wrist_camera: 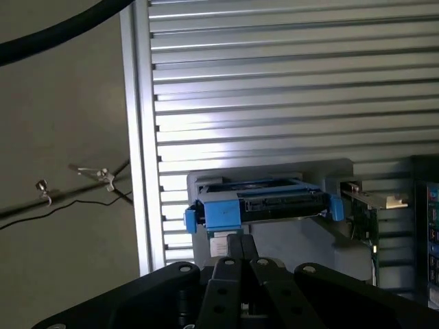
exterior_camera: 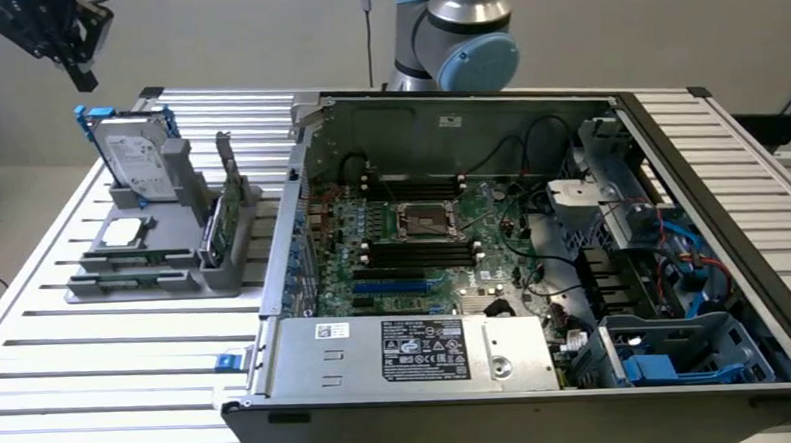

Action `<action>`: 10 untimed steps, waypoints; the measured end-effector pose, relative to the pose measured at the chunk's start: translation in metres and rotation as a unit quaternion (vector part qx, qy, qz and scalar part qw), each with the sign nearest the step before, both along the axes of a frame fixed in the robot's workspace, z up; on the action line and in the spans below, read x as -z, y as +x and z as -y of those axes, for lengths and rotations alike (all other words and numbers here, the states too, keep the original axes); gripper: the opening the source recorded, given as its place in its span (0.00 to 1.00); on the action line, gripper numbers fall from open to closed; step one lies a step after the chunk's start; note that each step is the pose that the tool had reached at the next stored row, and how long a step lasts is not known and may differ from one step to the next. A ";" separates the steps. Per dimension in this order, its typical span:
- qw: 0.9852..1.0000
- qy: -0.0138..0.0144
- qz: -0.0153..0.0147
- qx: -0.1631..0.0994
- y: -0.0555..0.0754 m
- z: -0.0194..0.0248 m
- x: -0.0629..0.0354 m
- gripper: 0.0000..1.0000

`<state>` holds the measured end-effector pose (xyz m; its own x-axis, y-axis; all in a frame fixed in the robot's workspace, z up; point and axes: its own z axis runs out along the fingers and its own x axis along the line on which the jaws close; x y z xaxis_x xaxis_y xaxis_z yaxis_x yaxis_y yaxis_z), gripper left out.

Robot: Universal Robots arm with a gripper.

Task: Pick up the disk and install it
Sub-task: 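Pick up the disk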

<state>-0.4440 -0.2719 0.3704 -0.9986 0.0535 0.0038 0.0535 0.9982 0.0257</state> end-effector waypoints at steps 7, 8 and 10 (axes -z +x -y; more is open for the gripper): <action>0.999 0.001 0.000 -0.054 0.000 -0.0004 0.0005 0.11; 0.998 0.001 0.000 -0.064 0.000 -0.0004 0.0006 0.11; 0.997 0.001 0.000 -0.082 0.000 -0.0004 0.0009 0.11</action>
